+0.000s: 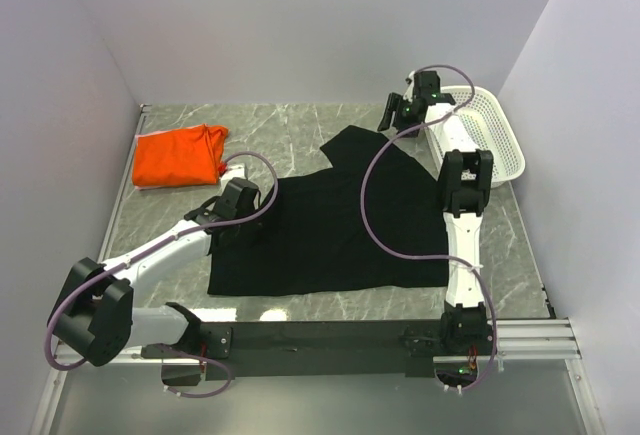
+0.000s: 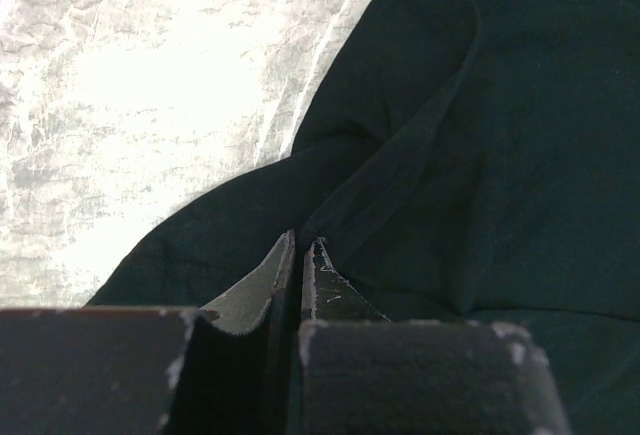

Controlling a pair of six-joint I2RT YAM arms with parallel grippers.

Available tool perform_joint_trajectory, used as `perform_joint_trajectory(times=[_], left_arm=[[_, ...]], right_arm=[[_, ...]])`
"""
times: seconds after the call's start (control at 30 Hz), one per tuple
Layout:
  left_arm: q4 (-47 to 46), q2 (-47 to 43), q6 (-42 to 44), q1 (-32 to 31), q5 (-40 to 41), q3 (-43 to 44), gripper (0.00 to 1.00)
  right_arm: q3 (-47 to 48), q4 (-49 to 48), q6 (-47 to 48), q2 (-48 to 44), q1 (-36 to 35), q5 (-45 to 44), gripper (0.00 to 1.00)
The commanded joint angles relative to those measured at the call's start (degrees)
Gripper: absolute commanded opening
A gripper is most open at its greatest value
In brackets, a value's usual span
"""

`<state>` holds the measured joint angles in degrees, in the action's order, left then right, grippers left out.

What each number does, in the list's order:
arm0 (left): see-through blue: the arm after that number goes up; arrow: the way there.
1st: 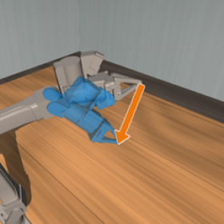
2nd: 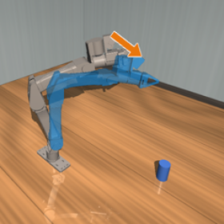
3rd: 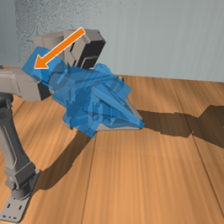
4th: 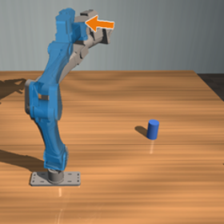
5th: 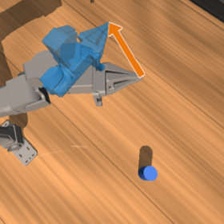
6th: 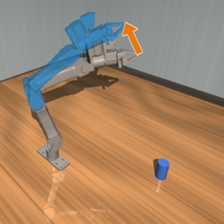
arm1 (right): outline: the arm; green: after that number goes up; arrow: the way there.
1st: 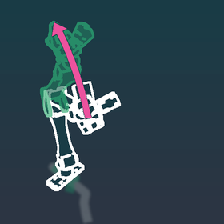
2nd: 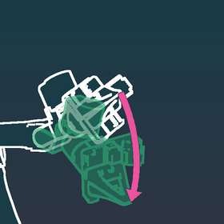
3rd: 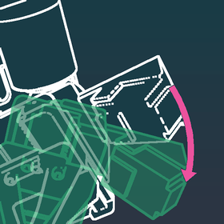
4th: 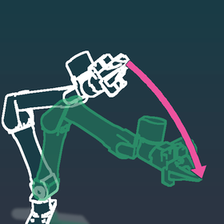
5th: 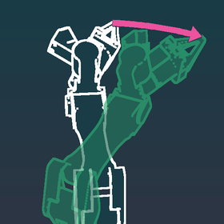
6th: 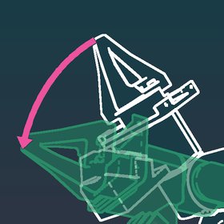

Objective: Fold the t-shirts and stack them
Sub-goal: Fold the tshirt

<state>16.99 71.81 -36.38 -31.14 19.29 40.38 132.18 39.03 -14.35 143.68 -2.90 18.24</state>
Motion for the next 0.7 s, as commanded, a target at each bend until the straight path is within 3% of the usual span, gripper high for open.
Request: perform_joint_trajectory(times=[0.0,0.43,0.53,0.67], left_arm=[[-1.44,-1.59,0.79,0.20,-0.83,-0.30,0.01],[-1.44,-2.02,0.87,0.20,-0.83,-0.48,0.01],[-1.53,-1.85,0.96,0.20,-0.74,-0.48,0.01],[-1.44,-1.76,0.96,0.20,-0.92,-0.48,0.00]], right_arm=[[3.52,3.16,2.22,2.39,-0.44,2.76,0.72],[7.22,7.73,5.73,5.56,-0.53,8.29,0.76],[7.21,8.43,6.35,5.91,-0.53,9.44,0.68],[6.69,8.17,6.44,5.74,-0.62,9.36,0.49]])
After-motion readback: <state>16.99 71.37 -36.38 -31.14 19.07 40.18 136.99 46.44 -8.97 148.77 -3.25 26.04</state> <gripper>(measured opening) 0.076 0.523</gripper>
